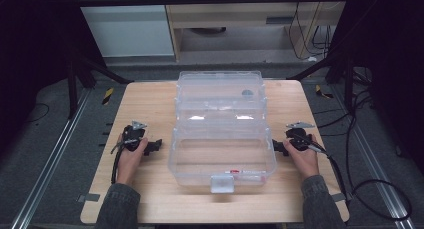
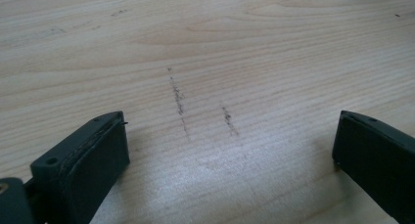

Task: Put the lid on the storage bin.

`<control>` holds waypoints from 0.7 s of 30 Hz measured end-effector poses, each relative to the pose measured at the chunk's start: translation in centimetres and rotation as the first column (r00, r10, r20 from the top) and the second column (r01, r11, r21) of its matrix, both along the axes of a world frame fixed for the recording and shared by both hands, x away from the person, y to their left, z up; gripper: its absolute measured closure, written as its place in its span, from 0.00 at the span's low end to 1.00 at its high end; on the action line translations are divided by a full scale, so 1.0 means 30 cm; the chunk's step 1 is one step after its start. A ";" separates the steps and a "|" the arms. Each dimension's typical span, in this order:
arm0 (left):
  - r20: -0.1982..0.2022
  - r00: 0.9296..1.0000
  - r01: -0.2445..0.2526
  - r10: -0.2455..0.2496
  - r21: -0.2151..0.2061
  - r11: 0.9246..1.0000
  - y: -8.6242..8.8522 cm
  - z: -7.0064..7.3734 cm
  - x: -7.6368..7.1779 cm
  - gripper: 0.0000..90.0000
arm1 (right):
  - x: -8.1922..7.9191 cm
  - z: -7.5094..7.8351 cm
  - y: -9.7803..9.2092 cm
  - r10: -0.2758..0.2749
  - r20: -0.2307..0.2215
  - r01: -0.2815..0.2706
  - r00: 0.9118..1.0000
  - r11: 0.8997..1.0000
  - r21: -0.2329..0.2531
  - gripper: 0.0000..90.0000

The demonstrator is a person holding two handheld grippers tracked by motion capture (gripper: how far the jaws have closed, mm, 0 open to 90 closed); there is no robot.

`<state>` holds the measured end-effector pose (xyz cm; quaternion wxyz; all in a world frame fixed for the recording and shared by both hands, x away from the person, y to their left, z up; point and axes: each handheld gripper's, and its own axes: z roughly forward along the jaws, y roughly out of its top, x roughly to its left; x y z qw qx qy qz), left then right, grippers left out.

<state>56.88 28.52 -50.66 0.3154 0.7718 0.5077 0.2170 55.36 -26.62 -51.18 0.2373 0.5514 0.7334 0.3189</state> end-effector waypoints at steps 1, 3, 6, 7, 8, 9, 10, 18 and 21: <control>-0.001 1.000 0.007 -0.007 0.005 1.000 -0.001 0.006 -0.005 0.01 | -0.001 0.000 -0.002 0.003 0.002 -0.003 1.000 1.000 -0.001 0.03; 0.009 1.000 0.028 -0.028 0.010 1.000 -0.006 0.017 -0.015 0.05 | -0.007 0.001 -0.008 0.011 0.009 -0.011 1.000 1.000 0.003 0.07; 0.055 0.996 0.062 -0.063 0.031 0.998 -0.013 0.046 -0.037 0.05 | -0.026 0.010 -0.018 0.021 0.018 -0.021 1.000 1.000 -0.012 0.12; 0.055 0.996 0.062 -0.063 0.031 0.998 -0.013 0.046 -0.037 0.05 | -0.026 0.010 -0.018 0.021 0.018 -0.021 1.000 1.000 -0.012 0.12; 0.084 0.992 0.092 -0.095 0.038 0.995 -0.011 0.077 -0.055 0.05 | -0.055 0.042 -0.020 0.055 0.039 -0.053 0.998 0.997 -0.054 0.13; 0.096 0.989 0.113 -0.115 0.033 0.993 -0.009 0.094 -0.070 0.05 | -0.069 0.059 -0.022 0.073 0.051 -0.069 0.996 0.994 -0.085 0.13; 0.108 0.984 0.136 -0.139 0.037 0.990 -0.006 0.111 -0.087 0.05 | -0.092 0.084 -0.024 0.084 0.066 -0.076 0.994 0.990 -0.115 0.13; 0.157 0.941 0.281 -0.301 0.134 0.950 -0.022 0.293 -0.222 0.05 | -0.215 0.292 -0.016 0.220 0.039 -0.195 0.975 0.925 -0.326 0.13; 0.198 0.903 0.366 -0.380 0.108 0.924 -0.068 0.370 -0.274 0.03 | -0.220 0.400 0.009 0.309 0.015 -0.284 0.951 0.891 -0.355 0.11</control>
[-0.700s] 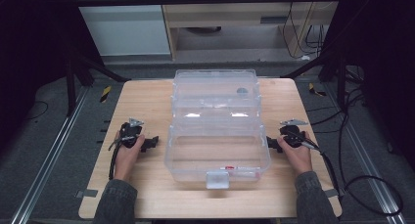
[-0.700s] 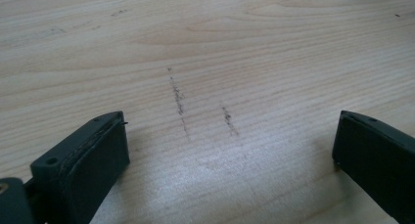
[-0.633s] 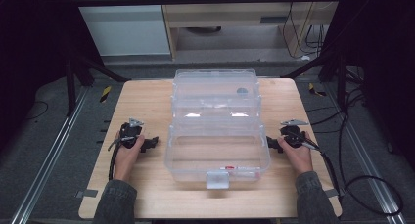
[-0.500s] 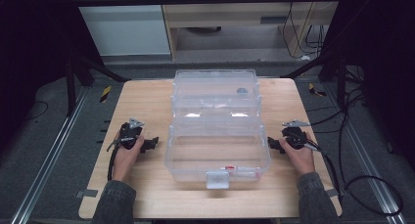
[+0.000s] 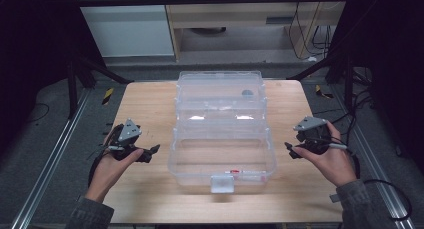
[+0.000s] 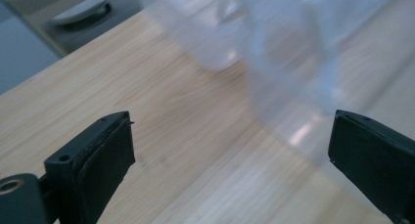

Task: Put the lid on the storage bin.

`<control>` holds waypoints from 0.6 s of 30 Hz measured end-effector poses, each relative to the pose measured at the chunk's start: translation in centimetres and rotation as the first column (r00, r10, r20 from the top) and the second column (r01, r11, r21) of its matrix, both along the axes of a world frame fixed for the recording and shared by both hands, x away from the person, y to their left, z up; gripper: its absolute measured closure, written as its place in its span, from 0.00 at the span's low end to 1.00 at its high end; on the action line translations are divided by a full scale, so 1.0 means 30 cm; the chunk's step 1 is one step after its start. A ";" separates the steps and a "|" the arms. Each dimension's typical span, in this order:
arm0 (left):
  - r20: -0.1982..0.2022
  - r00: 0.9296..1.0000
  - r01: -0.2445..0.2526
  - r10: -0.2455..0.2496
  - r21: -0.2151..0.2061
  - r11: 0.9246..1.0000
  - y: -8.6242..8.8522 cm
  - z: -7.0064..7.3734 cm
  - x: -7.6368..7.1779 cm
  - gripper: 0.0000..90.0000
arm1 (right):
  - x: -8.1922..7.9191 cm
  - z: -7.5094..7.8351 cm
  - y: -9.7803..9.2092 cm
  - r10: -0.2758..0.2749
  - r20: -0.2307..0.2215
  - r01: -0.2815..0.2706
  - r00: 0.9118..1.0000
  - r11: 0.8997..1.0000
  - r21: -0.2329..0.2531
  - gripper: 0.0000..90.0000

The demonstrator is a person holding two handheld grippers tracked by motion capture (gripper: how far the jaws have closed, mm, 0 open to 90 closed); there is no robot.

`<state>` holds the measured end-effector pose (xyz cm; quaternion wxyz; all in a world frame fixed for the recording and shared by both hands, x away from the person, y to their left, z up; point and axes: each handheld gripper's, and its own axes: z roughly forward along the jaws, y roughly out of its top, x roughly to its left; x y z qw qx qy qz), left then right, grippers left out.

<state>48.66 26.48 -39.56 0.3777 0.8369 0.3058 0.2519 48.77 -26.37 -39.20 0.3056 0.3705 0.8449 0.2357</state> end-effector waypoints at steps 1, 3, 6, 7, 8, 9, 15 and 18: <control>-0.001 1.000 0.018 -0.018 -0.021 1.000 -0.012 0.011 -0.011 0.03 | 0.007 0.020 0.005 0.014 -0.004 -0.014 1.000 1.000 -0.007 0.13; -0.006 0.998 0.055 -0.056 -0.054 0.997 -0.033 0.027 -0.027 0.03 | 0.013 0.035 0.010 0.023 -0.011 -0.023 1.000 1.000 -0.016 0.14; -0.029 0.993 0.117 -0.117 -0.018 0.993 -0.082 0.057 -0.047 0.04 | 0.040 0.093 0.041 0.087 -0.057 -0.089 0.995 0.996 -0.033 0.19; -0.038 0.989 0.144 -0.144 -0.007 0.990 -0.103 0.077 -0.053 0.04 | 0.059 0.125 0.064 0.122 -0.080 -0.125 0.989 0.991 -0.043 0.21; -0.033 0.986 0.165 -0.165 0.002 0.986 -0.116 0.092 -0.057 0.04 | 0.068 0.136 0.072 0.132 -0.088 -0.137 0.987 0.989 -0.048 0.22; -0.030 0.985 0.172 -0.172 0.006 0.985 -0.123 0.100 -0.060 0.05 | 0.081 0.159 0.085 0.156 -0.093 -0.163 0.983 0.984 -0.066 0.23; -0.029 0.971 0.237 -0.236 0.029 0.971 -0.177 0.138 -0.087 0.06 | 0.128 0.282 0.142 0.252 -0.104 -0.262 0.962 0.960 -0.097 0.37; -0.029 0.961 0.275 -0.274 0.049 0.960 -0.215 0.144 -0.110 0.06 | 0.148 0.336 0.179 0.303 -0.105 -0.315 0.947 0.941 -0.122 0.47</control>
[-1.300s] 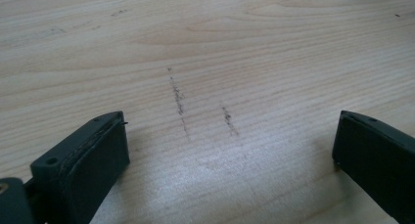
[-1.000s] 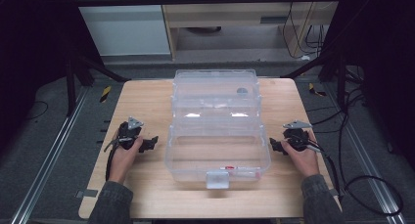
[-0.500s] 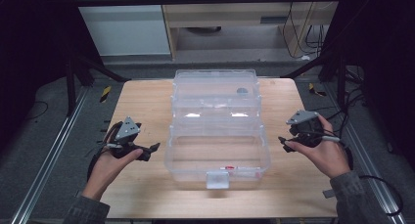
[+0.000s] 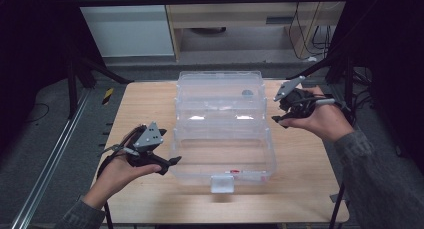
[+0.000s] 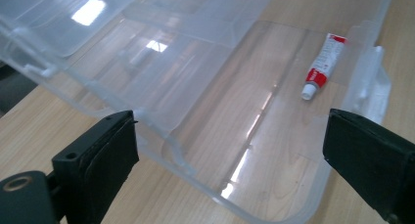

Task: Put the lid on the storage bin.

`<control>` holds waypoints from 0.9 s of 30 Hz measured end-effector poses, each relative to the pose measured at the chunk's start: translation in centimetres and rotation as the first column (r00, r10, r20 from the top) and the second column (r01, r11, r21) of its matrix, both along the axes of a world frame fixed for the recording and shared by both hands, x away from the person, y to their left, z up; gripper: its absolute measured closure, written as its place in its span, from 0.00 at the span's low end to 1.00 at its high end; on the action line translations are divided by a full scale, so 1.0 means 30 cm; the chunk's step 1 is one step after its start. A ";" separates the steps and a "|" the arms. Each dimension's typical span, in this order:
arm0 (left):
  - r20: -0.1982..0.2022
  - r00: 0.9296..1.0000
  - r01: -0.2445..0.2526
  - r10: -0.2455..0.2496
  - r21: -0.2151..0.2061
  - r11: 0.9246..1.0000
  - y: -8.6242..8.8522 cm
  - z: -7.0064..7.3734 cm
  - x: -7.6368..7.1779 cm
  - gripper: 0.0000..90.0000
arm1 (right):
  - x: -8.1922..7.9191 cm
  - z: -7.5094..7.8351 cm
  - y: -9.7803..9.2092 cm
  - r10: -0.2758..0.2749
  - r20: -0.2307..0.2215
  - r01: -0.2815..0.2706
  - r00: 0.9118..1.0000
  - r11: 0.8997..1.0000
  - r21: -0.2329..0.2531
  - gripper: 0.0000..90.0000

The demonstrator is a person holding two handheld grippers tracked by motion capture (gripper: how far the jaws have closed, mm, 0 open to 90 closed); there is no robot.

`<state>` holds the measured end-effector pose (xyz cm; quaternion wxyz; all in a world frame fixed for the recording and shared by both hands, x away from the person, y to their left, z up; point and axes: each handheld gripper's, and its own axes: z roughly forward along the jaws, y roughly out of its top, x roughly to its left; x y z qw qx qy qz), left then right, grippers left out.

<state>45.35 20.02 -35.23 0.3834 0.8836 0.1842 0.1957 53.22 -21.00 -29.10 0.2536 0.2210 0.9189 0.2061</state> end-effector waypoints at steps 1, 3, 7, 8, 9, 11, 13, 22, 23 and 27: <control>-0.001 1.000 0.010 -0.010 0.014 1.000 -0.012 -0.002 -0.003 0.06 | 0.009 0.015 0.014 0.022 -0.005 -0.022 1.000 1.000 -0.007 0.51; -0.005 0.999 0.032 -0.032 0.043 0.999 -0.035 -0.012 -0.005 0.06 | 0.030 0.037 0.050 0.058 -0.012 -0.058 0.998 0.998 -0.027 0.54; -0.020 0.997 0.072 -0.070 0.109 0.991 -0.069 -0.028 -0.006 0.08 | 0.073 0.057 0.132 0.124 -0.029 -0.126 0.992 0.988 -0.093 0.60; -0.025 0.996 0.083 -0.081 0.113 0.990 -0.076 -0.032 -0.007 0.08 | 0.083 0.058 0.150 0.137 -0.035 -0.140 0.990 0.986 -0.095 0.62; -0.028 0.996 0.090 -0.087 0.117 0.989 -0.081 -0.034 -0.008 0.08 | 0.094 0.057 0.167 0.152 -0.046 -0.156 0.987 0.983 -0.097 0.63; -0.029 0.995 0.099 -0.096 0.130 0.987 -0.091 -0.037 -0.007 0.08 | 0.116 0.048 0.200 0.184 -0.066 -0.191 0.981 0.974 -0.120 0.66; -0.033 0.994 0.105 -0.101 0.137 0.985 -0.097 -0.041 -0.005 0.08 | 0.136 0.034 0.229 0.210 -0.091 -0.222 0.973 0.963 -0.155 0.66; -0.073 0.986 0.159 -0.149 0.167 0.973 -0.120 -0.056 -0.013 0.07 | 0.203 -0.016 0.286 0.242 -0.172 -0.277 0.955 0.934 -0.224 0.70; -0.076 0.985 0.167 -0.157 0.169 0.971 -0.123 -0.059 -0.014 0.07 | 0.207 -0.020 0.291 0.254 -0.179 -0.292 0.950 0.927 -0.237 0.72; -0.091 0.981 0.184 -0.169 0.188 0.965 -0.132 -0.063 -0.018 0.13 | 0.216 -0.026 0.302 0.270 -0.186 -0.312 0.945 0.915 -0.256 0.85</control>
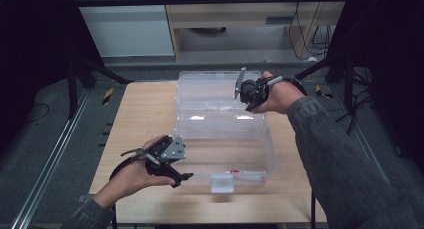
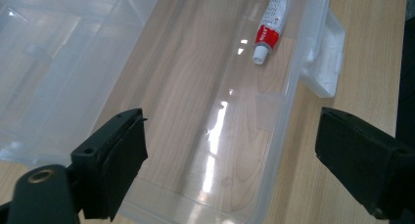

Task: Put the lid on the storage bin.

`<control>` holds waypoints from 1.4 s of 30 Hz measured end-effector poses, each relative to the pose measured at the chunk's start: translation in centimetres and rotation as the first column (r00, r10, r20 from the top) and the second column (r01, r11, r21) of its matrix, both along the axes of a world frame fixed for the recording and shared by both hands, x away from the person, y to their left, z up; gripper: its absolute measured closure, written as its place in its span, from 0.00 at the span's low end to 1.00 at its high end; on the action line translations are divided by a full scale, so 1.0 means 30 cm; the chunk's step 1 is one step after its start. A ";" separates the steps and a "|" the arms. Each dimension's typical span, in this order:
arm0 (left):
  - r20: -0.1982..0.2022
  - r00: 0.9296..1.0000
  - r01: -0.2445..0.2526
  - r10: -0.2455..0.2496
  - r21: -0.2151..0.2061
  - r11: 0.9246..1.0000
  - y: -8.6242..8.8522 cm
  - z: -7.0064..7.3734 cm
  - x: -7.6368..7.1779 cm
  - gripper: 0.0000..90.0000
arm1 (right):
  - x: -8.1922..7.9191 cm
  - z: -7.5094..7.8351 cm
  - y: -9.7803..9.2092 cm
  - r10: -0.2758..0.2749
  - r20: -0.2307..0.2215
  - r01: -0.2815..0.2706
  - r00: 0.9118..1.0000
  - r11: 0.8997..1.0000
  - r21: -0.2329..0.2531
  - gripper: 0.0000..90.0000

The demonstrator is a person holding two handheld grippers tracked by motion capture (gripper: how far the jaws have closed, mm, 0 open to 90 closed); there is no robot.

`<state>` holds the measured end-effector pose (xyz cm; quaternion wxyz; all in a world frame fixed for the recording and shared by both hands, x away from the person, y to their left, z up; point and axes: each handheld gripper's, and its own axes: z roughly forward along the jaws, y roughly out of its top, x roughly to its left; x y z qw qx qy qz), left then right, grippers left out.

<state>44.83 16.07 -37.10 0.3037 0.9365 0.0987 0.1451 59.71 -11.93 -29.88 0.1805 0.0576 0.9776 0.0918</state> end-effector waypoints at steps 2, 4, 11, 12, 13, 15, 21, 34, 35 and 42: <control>-0.009 1.000 0.008 -0.008 0.006 1.000 -0.004 -0.003 -0.003 0.15 | 0.002 -0.004 0.005 0.017 -0.001 -0.017 1.000 1.000 -0.008 0.88; -0.018 1.000 0.020 -0.020 0.014 1.000 -0.007 -0.006 -0.006 0.18 | 0.002 -0.002 0.009 0.028 -0.007 -0.028 1.000 0.999 -0.015 0.90; -0.044 0.997 0.071 -0.069 0.050 0.996 -0.024 -0.018 -0.029 0.39 | 0.003 -0.002 0.008 0.046 -0.008 -0.046 0.999 0.999 -0.019 0.91; -0.052 0.996 0.079 -0.076 0.064 0.995 -0.028 -0.024 -0.030 0.40 | 0.003 -0.001 0.007 0.043 -0.009 -0.043 0.999 0.999 -0.023 0.91; -0.061 0.995 0.087 -0.082 0.070 0.994 -0.031 -0.031 -0.030 0.42 | 0.003 -0.001 0.007 0.042 -0.009 -0.043 0.999 0.999 -0.022 0.91; -0.083 0.993 0.096 -0.089 0.088 0.991 -0.036 -0.045 -0.027 0.47 | 0.002 0.000 0.007 0.040 -0.007 -0.041 0.999 0.999 -0.024 0.91; -0.126 0.989 0.094 -0.076 0.145 0.985 -0.046 -0.082 0.000 0.63 | 0.003 -0.001 0.008 0.037 -0.007 -0.037 0.999 0.999 -0.024 0.90; -0.205 0.975 0.117 -0.080 0.172 0.978 -0.079 -0.117 0.027 0.89 | 0.007 0.000 0.012 0.039 -0.014 -0.039 0.999 0.999 -0.032 0.91; -0.205 0.975 0.117 -0.080 0.172 0.978 -0.079 -0.117 0.027 0.90 | 0.008 0.000 0.012 0.041 -0.015 -0.041 0.999 0.999 -0.032 0.91; -0.202 0.977 0.106 -0.072 0.163 0.981 -0.083 -0.118 0.042 0.90 | 0.018 0.000 0.010 0.037 -0.008 -0.037 0.999 0.999 -0.032 0.92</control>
